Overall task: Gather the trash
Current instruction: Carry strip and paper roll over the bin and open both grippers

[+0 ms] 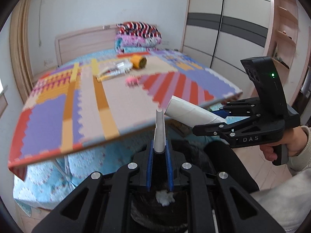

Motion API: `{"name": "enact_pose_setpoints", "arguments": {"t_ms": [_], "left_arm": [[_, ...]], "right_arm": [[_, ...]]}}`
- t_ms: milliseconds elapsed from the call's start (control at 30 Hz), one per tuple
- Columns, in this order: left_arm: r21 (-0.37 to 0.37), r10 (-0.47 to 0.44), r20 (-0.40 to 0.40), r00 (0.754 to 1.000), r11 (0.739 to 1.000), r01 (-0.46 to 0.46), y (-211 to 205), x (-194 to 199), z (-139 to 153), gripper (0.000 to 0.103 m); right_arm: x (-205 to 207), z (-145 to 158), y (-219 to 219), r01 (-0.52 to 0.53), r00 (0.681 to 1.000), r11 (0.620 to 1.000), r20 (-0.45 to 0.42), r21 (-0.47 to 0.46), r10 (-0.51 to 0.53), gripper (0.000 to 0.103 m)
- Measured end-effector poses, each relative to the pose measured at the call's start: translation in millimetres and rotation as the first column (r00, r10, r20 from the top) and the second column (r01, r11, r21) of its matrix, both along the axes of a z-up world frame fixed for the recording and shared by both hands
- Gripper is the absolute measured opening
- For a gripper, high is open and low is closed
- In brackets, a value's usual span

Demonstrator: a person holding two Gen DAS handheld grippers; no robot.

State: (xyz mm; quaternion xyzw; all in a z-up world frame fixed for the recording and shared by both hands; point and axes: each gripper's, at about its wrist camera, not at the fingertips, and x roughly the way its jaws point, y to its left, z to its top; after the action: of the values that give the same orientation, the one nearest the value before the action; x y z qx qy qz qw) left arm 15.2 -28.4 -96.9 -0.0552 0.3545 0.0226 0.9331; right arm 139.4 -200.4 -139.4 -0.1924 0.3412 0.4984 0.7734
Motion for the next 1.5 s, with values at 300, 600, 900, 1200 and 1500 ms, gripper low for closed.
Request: {"name": "enact_pose_setpoints", "arguments": {"t_ms": [300, 600, 900, 1200, 1500], "left_arm": [[-0.062, -0.022, -0.134, 0.991, 0.998, 0.013, -3, 8, -54, 0.012], [-0.088, -0.003, -0.289, 0.957, 0.996, -0.024, 2, 21, -115, 0.012], [-0.110, 0.018, -0.338, 0.941, 0.992, -0.059, 4, 25, -134, 0.012], [-0.105, -0.008, -0.373, 0.928, 0.994, -0.034, -4, 29, -141, 0.024], [-0.104, -0.017, -0.295, 0.955, 0.994, -0.015, -4, 25, -116, 0.055]], "right_arm": [[-1, -52, -2, 0.014, 0.993, 0.997, -0.118, -0.072, -0.023, 0.043], [2, -101, 10, 0.044, 0.988, 0.981, -0.137, -0.190, -0.071, 0.043], [1, -122, 16, 0.047, 0.986, 0.968, -0.145, -0.245, -0.085, 0.044], [-4, -122, 17, 0.051, 0.985, 0.969, -0.147, -0.244, -0.088, 0.054], [1, -91, 9, 0.073, 0.986, 0.983, -0.136, -0.166, -0.096, 0.054]]}}
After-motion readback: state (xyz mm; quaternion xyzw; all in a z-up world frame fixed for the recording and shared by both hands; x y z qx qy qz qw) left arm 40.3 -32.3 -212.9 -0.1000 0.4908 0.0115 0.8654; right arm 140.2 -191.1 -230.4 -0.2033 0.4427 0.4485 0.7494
